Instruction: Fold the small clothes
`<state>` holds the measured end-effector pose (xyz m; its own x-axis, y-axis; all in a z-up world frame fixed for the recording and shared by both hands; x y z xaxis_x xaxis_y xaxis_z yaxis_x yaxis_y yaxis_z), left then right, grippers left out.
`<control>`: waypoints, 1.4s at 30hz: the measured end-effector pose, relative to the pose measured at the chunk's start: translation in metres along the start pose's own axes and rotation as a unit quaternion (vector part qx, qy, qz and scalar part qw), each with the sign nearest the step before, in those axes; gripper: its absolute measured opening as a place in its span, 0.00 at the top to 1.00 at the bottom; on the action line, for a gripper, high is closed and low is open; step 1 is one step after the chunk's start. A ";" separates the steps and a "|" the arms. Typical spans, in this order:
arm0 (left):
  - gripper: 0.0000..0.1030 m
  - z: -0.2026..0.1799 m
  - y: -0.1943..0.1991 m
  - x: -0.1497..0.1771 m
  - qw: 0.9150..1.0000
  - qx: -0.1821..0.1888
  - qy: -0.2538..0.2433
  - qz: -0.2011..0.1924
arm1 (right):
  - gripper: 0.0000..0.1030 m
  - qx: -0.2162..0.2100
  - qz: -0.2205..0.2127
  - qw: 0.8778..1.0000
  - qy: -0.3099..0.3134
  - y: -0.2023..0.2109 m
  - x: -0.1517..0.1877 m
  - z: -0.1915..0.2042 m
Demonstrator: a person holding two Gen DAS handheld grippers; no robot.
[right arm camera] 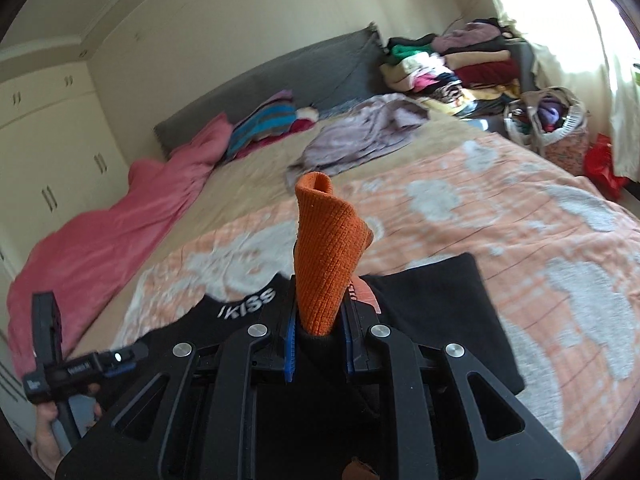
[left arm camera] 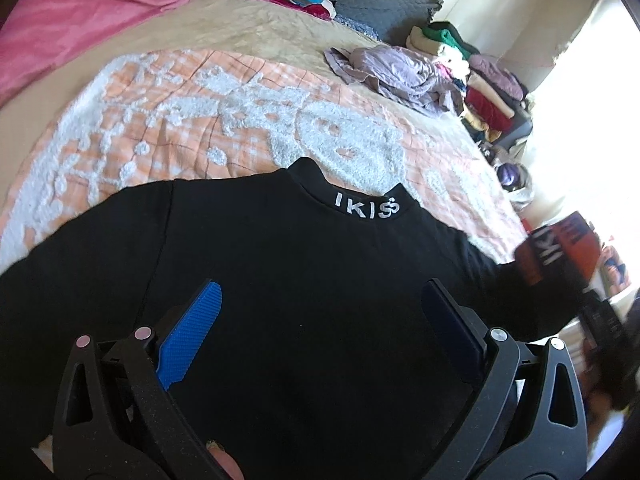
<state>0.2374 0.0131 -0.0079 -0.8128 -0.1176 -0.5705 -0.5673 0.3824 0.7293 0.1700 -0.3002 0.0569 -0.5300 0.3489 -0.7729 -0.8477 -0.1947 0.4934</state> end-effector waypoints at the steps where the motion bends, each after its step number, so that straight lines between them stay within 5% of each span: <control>1: 0.09 0.002 0.000 0.000 1.000 0.003 0.005 0.000 | 0.85 -0.004 0.008 1.000 0.004 -0.006 0.005 0.008; 18: 0.14 0.032 -0.004 0.006 0.994 0.081 0.075 0.025 | 0.78 -0.042 0.084 0.995 0.044 -0.062 0.065 0.083; 27: 0.40 0.025 -0.024 0.020 0.983 0.146 0.091 0.066 | 0.56 -0.091 0.116 0.988 0.038 -0.040 0.084 0.087; 31: 0.47 0.014 -0.032 0.028 0.979 0.165 0.083 0.086 | 0.56 -0.081 0.114 0.989 0.038 -0.020 0.090 0.075; 41: 0.67 -0.011 -0.058 0.045 0.983 0.143 0.050 0.108 | 0.56 -0.039 0.109 0.993 0.005 0.013 0.094 0.024; 42: 0.79 -0.015 -0.059 0.044 0.983 0.142 0.044 0.104 | 0.56 -0.034 0.107 0.994 0.003 0.015 0.094 0.020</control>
<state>0.2331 -0.0283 -0.0710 -0.9229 -0.0830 -0.3759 -0.3370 0.6460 0.6849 0.1078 -0.2513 -0.0006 -0.6988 0.2873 -0.6551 -0.7145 -0.3262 0.6190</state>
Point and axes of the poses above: each gripper's, at about its wrist camera, not at the fingertips, and y roughly against the way its jaws point, z to its left, x to its underside, the point moved 2 cm from there along -y, roughly the way its jaws point, and after that the axes turned 4 degrees about -y, right-handed, at the moved point
